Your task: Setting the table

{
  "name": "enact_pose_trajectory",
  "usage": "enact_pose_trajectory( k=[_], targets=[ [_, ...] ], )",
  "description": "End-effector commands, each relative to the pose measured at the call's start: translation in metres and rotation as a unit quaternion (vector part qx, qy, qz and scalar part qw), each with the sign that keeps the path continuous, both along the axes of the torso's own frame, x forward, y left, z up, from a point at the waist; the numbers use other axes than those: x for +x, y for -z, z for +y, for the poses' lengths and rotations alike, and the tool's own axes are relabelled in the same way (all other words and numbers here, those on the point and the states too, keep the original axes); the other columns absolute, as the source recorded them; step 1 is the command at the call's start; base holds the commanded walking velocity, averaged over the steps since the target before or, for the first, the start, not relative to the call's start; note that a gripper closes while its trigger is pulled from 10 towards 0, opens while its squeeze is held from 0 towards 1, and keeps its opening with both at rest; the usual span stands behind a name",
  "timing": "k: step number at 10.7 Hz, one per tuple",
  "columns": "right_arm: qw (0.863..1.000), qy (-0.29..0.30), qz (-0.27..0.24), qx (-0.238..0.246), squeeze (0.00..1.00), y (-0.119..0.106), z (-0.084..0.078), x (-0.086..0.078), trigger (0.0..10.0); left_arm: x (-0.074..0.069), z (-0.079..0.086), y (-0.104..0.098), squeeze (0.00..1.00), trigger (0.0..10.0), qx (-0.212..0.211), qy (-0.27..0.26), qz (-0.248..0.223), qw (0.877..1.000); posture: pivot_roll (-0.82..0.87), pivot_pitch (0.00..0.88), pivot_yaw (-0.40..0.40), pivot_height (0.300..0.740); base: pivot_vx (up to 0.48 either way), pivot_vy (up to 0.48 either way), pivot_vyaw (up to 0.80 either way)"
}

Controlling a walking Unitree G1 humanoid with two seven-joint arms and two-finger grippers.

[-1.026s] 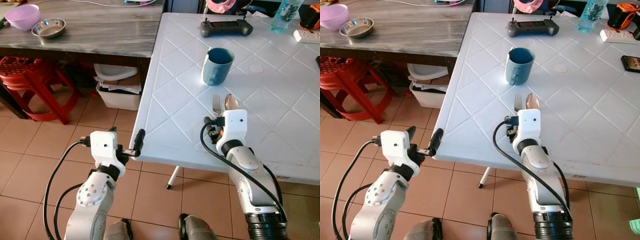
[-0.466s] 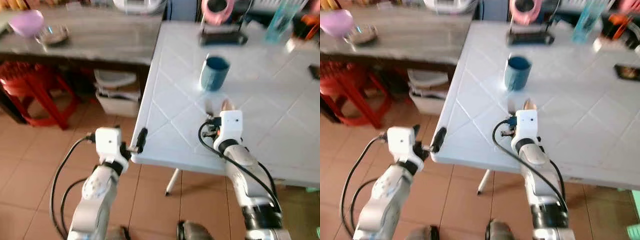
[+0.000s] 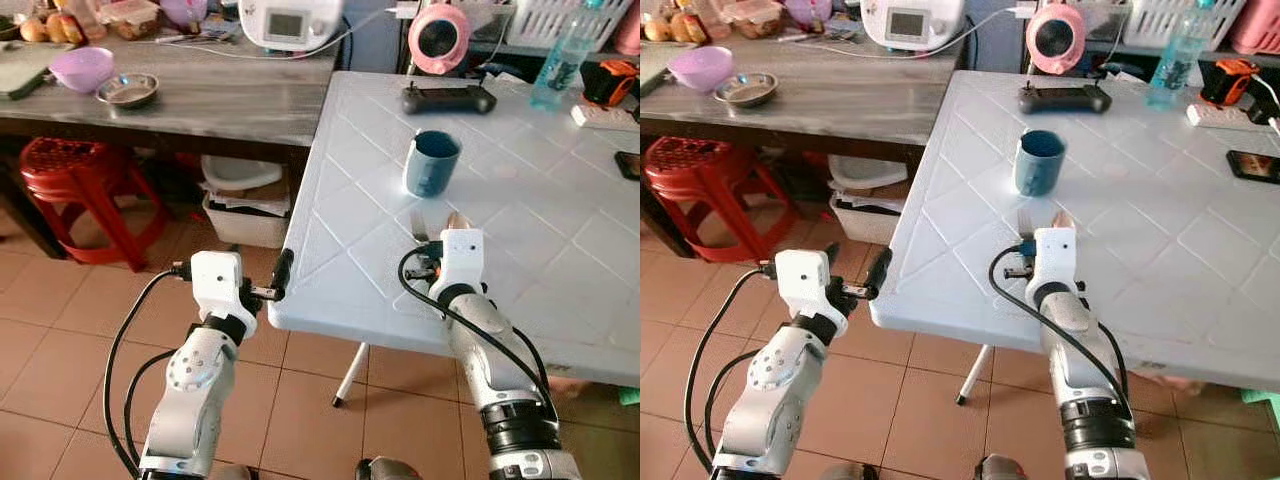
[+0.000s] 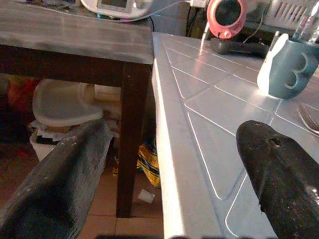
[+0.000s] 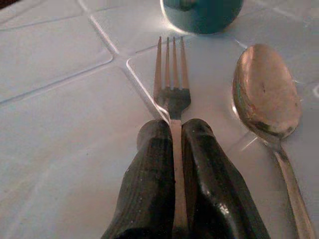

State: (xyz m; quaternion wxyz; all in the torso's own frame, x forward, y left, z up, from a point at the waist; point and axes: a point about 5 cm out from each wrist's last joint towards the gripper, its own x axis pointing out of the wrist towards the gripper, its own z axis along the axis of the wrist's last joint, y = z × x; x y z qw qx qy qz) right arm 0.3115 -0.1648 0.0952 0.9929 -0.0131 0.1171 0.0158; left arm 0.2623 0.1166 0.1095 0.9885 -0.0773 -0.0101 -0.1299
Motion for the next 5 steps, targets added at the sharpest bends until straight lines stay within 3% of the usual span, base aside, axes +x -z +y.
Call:
enact_pose_trajectory(
  k=[1,5],
  targets=[
    [1.0,0.011,0.014,0.008,0.0,0.012,-0.002,-0.007,0.0,-0.002,0.003,0.002,0.0,10.0,0.007,-0.005,-0.001,1.0,-0.03,0.068,0.041,0.74,0.0,0.277,0.0],
    [0.998,-0.004,-0.055,0.042,0.0,-0.009,0.007,-0.004,0.0,-0.004,0.009,0.001,0.0,10.0,0.008,-0.019,-0.003,1.0,-0.03,0.111,0.05,0.74,0.0,0.443,0.0]
  ],
)
